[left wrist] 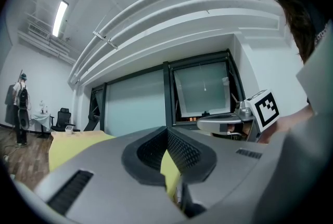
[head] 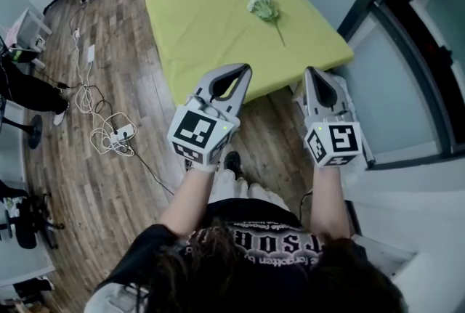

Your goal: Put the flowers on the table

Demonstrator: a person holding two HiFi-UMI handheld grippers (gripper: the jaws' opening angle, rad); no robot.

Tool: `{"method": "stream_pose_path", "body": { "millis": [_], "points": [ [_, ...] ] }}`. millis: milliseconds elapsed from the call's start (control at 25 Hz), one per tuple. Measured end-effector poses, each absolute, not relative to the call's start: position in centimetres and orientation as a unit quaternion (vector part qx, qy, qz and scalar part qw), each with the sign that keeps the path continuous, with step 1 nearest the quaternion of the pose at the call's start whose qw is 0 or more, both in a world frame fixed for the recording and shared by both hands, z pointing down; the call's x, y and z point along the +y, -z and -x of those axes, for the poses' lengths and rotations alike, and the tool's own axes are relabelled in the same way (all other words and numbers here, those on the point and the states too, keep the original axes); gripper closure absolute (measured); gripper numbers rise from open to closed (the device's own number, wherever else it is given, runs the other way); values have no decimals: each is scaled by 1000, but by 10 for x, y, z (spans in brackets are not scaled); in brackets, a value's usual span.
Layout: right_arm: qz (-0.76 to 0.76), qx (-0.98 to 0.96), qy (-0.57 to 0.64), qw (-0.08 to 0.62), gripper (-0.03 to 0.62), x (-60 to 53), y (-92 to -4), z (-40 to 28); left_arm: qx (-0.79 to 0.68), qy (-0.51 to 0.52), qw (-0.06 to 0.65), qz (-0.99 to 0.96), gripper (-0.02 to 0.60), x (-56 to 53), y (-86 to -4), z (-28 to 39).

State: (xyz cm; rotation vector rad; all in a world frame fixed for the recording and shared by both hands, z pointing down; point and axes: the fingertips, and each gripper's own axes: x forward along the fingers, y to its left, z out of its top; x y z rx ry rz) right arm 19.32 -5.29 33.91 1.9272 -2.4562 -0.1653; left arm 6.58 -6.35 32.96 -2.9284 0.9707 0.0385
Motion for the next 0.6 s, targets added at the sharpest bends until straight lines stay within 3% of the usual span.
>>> {"method": "stream_pose_path", "body": {
  "millis": [600],
  "points": [
    [-615, -787, 49, 17, 563, -57, -341, -193, 314, -1, 50, 948, 583, -67, -326, -67]
  ]
}}
